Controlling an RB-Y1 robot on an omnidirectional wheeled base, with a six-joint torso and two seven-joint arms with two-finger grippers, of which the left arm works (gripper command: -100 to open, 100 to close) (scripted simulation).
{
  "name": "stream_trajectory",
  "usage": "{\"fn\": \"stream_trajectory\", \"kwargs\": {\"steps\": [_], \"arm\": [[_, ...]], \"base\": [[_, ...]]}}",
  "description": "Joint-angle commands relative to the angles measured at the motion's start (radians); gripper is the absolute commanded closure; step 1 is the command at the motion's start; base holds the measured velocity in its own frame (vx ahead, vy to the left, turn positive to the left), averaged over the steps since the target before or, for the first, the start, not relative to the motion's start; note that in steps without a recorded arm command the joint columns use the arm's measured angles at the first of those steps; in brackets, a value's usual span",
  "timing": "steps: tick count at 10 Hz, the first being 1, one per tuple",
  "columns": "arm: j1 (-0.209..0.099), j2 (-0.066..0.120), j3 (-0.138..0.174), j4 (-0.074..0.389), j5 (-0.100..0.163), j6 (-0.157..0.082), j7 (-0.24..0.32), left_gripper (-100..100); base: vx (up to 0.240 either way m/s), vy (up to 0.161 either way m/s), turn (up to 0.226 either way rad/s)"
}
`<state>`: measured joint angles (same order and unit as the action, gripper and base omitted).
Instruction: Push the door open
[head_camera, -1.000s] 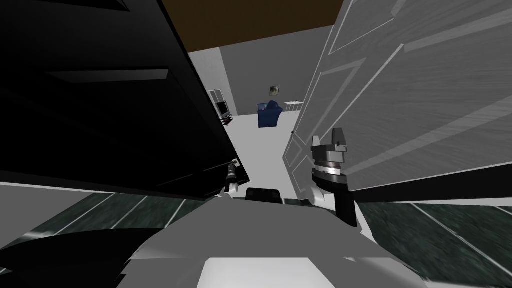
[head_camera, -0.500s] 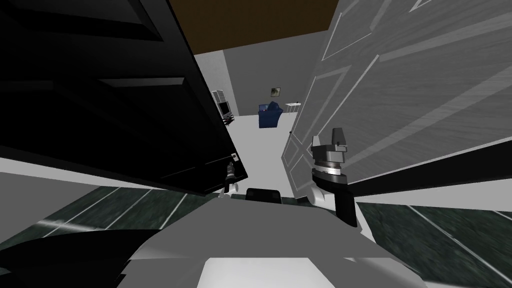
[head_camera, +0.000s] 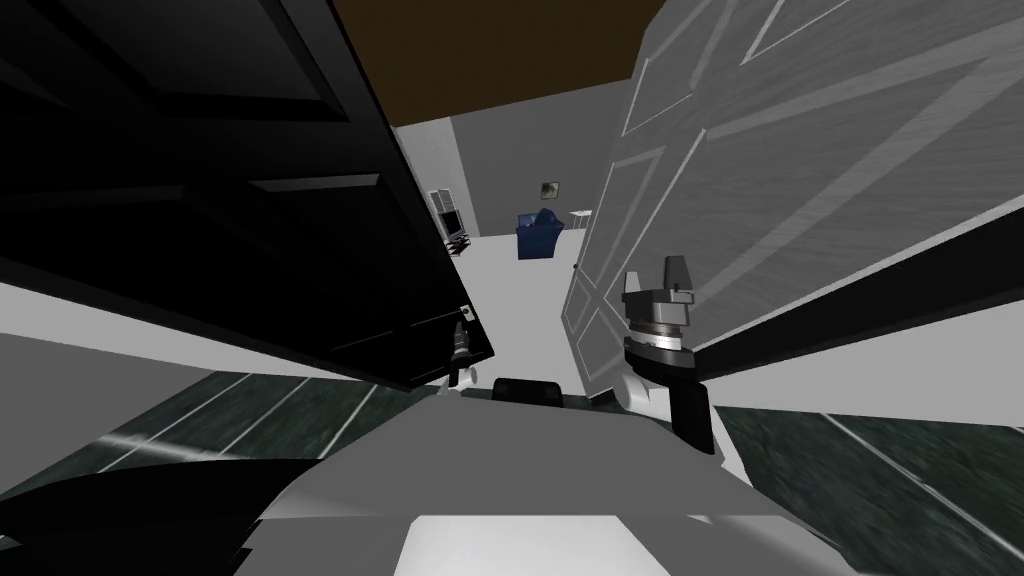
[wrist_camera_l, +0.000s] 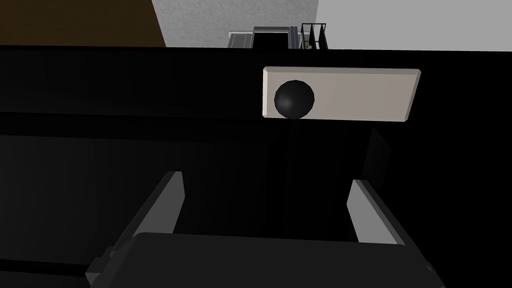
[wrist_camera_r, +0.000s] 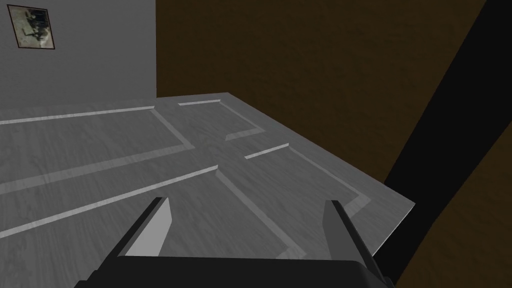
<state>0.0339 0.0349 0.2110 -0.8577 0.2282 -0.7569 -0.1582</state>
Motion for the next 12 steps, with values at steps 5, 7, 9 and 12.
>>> {"fn": "stream_trajectory", "kwargs": {"steps": [5,7,9,12], "arm": [[0.010,0.006,0.006,0.012,0.004,-0.031,0.002,-100],[0.013,-0.009,0.009,0.017,0.006,-0.042,0.002,-100],[0.011,-0.005,0.008,0.019,0.005,-0.039,0.002,100],[0.011,-0.005,0.008,0.019,0.005,-0.039,0.002,100]], "base": [[0.201,0.075,-0.030],[0.210,0.093,-0.030],[0.036,0.013,-0.001],[-0.022,-0.008,-0.002]]}}
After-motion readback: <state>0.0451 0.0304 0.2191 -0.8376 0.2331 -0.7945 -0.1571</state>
